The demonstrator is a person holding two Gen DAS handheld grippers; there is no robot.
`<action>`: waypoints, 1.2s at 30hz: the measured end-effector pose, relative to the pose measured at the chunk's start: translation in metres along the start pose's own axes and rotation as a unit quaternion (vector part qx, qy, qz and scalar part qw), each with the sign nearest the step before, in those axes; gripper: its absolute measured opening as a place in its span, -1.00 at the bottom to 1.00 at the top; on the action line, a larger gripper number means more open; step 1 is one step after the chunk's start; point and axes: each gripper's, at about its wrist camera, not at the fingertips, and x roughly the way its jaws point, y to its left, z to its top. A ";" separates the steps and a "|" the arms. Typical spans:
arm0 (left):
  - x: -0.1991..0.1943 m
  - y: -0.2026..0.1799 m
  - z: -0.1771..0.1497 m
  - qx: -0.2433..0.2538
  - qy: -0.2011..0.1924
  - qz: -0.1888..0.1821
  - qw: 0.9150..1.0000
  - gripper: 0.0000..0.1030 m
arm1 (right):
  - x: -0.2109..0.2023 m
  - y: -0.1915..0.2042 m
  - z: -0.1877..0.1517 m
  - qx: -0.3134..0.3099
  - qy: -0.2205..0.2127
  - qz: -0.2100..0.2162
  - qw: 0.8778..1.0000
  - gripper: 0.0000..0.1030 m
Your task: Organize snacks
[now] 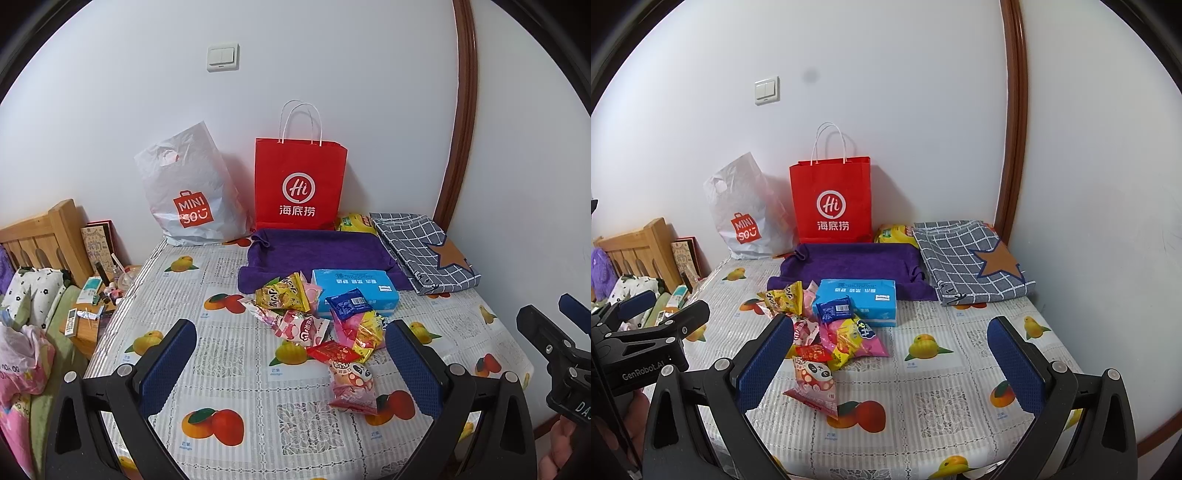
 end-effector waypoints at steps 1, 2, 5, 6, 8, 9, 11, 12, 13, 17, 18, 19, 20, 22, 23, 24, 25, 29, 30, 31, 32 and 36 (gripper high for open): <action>-0.001 -0.001 0.000 0.001 -0.001 0.000 1.000 0.99 | 0.000 0.000 0.000 0.000 0.000 0.000 1.000 1.00; 0.000 -0.001 0.000 0.000 0.000 0.001 1.000 0.99 | 0.000 0.000 0.000 0.000 0.000 0.001 1.000 1.00; -0.001 -0.002 0.000 0.001 -0.001 0.001 1.000 0.99 | 0.000 0.000 0.000 0.000 -0.001 0.001 1.000 1.00; -0.001 -0.002 0.001 0.001 -0.001 0.002 1.000 0.99 | 0.000 0.000 0.000 0.000 0.000 0.001 1.000 1.00; -0.002 -0.003 0.000 0.001 -0.001 0.001 1.000 0.99 | 0.000 0.000 0.000 -0.001 0.000 0.002 1.000 1.00; -0.002 -0.003 0.000 0.002 -0.002 0.001 1.000 0.99 | 0.001 0.000 0.000 -0.002 0.000 0.002 1.000 1.00; -0.002 -0.003 0.001 0.002 -0.002 0.001 1.000 0.99 | 0.001 0.000 -0.001 -0.003 0.000 0.002 1.000 1.00; -0.002 -0.003 0.001 0.002 -0.001 0.001 1.000 0.99 | 0.001 0.000 -0.001 -0.003 0.000 0.002 1.000 1.00; -0.003 -0.003 0.000 0.002 -0.002 0.001 1.000 0.99 | 0.000 0.000 -0.001 -0.003 0.000 0.002 1.000 1.00; -0.002 -0.003 0.000 0.002 -0.002 0.001 1.000 0.99 | 0.000 0.000 -0.001 -0.003 0.000 0.002 1.000 1.00; -0.002 -0.003 0.000 0.001 -0.001 0.001 1.000 0.99 | 0.001 0.000 -0.002 -0.004 0.000 0.002 1.000 1.00; -0.002 -0.003 0.000 0.001 -0.001 0.001 1.000 0.99 | 0.001 0.001 -0.002 -0.005 0.000 0.000 1.000 1.00; -0.002 -0.003 0.000 0.001 -0.001 0.001 1.000 0.99 | 0.002 0.001 -0.002 -0.006 0.000 -0.001 1.000 1.00; -0.003 -0.003 0.000 0.001 -0.002 0.001 1.000 0.99 | 0.003 0.001 -0.002 -0.008 -0.002 -0.005 1.000 1.00; -0.002 -0.003 -0.001 0.002 -0.002 0.002 1.000 0.99 | 0.003 0.001 -0.002 -0.008 -0.002 -0.007 1.000 1.00; -0.002 -0.004 0.000 0.004 -0.001 0.002 1.000 0.99 | 0.003 0.001 -0.002 -0.008 -0.002 -0.008 1.000 1.00; -0.002 -0.004 0.000 0.005 -0.001 0.003 1.000 0.99 | 0.004 0.001 -0.002 -0.008 -0.002 -0.009 1.000 1.00; 0.003 -0.003 0.001 0.006 0.004 0.002 1.000 0.99 | 0.009 0.001 -0.002 -0.007 0.004 -0.004 1.000 1.00; 0.005 -0.002 0.001 0.006 0.007 0.002 1.000 0.99 | 0.012 0.001 -0.003 -0.006 0.006 -0.004 1.000 1.00; 0.008 0.000 0.000 0.005 0.009 0.003 1.000 0.99 | 0.015 0.001 -0.003 -0.004 0.009 -0.004 1.000 1.00; 0.012 0.002 0.000 0.004 0.012 0.004 1.000 0.99 | 0.019 0.000 -0.004 -0.002 0.013 -0.004 1.000 1.00; 0.027 0.012 -0.005 -0.003 0.024 0.007 1.000 0.99 | 0.032 0.000 -0.010 -0.006 0.015 0.010 1.000 1.00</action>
